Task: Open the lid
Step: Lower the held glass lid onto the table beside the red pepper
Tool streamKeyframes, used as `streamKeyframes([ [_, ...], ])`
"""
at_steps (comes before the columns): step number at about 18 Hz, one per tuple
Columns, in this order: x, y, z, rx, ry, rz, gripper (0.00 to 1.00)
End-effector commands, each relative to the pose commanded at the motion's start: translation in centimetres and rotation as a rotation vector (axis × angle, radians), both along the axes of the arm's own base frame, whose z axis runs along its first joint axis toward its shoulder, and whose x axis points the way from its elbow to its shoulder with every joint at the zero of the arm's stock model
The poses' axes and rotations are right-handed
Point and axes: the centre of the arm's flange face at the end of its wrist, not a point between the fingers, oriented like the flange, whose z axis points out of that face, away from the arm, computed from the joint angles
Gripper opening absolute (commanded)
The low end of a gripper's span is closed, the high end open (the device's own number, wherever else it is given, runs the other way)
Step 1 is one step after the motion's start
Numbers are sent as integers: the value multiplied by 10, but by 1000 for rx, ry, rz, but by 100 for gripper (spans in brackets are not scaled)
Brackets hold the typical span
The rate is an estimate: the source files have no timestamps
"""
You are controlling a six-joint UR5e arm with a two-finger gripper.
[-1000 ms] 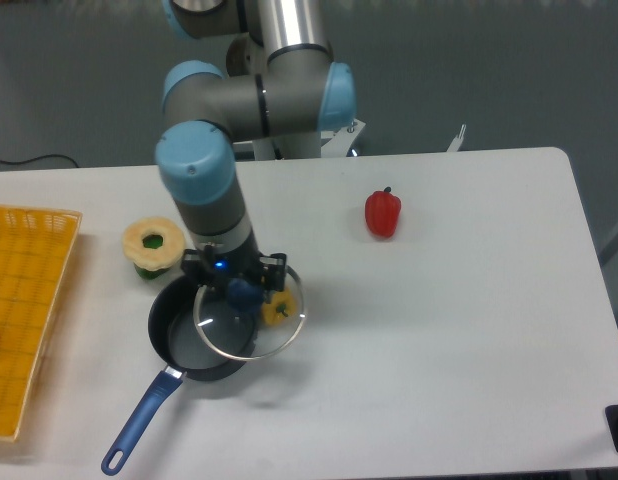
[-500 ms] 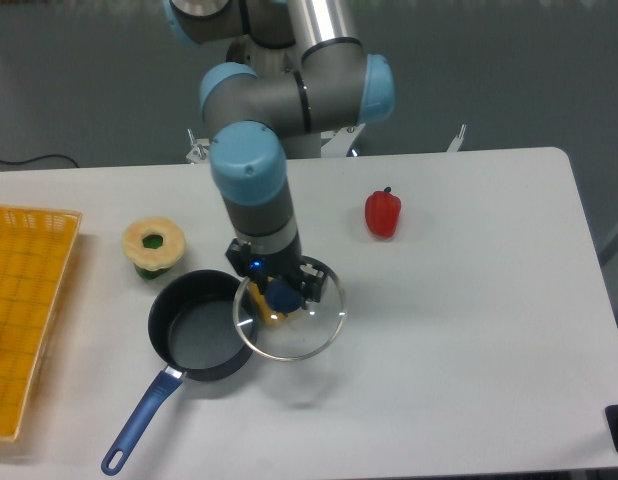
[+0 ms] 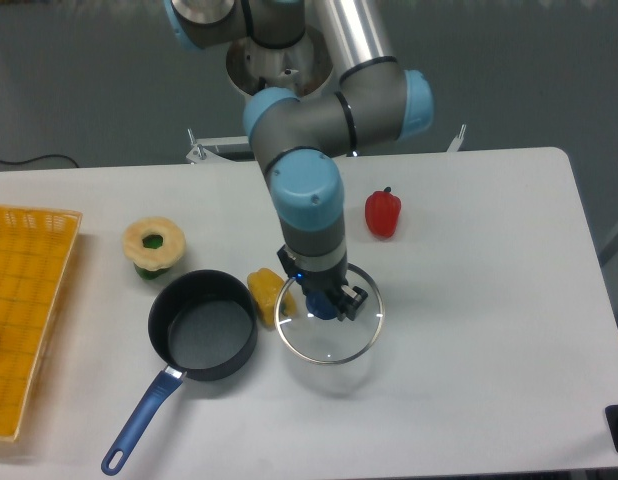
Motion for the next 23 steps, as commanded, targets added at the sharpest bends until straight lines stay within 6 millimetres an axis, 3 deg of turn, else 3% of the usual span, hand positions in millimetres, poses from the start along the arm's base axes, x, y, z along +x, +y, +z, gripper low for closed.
streamKeyframes([
  [12, -47, -34, -45, -42, -52, 11, 69],
  [23, -56, -35, -67, -48, -62, 18, 69],
])
